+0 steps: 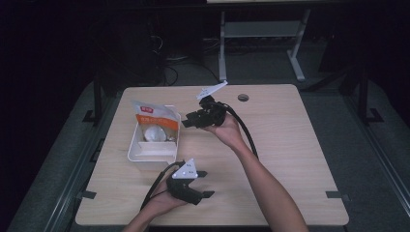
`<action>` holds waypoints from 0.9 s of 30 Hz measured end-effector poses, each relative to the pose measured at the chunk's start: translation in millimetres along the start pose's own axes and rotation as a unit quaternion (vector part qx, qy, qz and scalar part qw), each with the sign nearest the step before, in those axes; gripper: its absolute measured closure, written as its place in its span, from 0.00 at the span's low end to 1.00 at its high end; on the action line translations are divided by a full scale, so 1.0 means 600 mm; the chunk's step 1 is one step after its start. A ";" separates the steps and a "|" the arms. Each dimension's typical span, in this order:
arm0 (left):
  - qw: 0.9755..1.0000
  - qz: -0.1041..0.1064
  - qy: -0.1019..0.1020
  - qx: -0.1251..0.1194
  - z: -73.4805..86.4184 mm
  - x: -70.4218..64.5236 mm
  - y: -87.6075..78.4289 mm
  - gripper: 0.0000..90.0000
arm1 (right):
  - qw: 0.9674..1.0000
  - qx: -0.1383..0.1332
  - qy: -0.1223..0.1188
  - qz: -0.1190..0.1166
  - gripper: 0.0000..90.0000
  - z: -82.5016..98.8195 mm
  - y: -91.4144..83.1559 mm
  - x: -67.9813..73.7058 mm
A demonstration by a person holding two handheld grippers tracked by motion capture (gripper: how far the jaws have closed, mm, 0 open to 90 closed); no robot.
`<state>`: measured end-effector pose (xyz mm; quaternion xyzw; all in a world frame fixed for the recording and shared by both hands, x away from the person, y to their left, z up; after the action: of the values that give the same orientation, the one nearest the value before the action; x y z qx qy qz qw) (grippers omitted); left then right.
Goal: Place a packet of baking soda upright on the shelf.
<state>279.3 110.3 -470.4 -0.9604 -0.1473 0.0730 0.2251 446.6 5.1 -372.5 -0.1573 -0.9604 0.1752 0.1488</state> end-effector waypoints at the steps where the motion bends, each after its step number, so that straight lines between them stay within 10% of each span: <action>1: 1.000 -0.001 0.000 0.000 0.000 0.000 0.000 0.32 | 1.000 -0.001 0.001 0.001 0.63 0.002 -0.010 -0.002; 27: 1.000 -0.003 -0.003 -0.004 -0.001 0.002 -0.002 0.32 | 0.999 -0.017 0.013 0.029 0.50 0.023 -0.100 -0.020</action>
<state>280.5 111.6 -469.3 -0.9607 -0.1510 0.0750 0.2205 438.0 -56.5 -364.6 -0.1898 -0.9563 0.1610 0.1536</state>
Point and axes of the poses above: each handheld gripper's, and its own axes: y roughly forward along the jaws, z roughly out of its underside, x roughly to its left, the point moved 3 cm from there along y, roughly forward along the jaws, and after that the axes turned 10 degrees about -x, right-handed, at the moved point
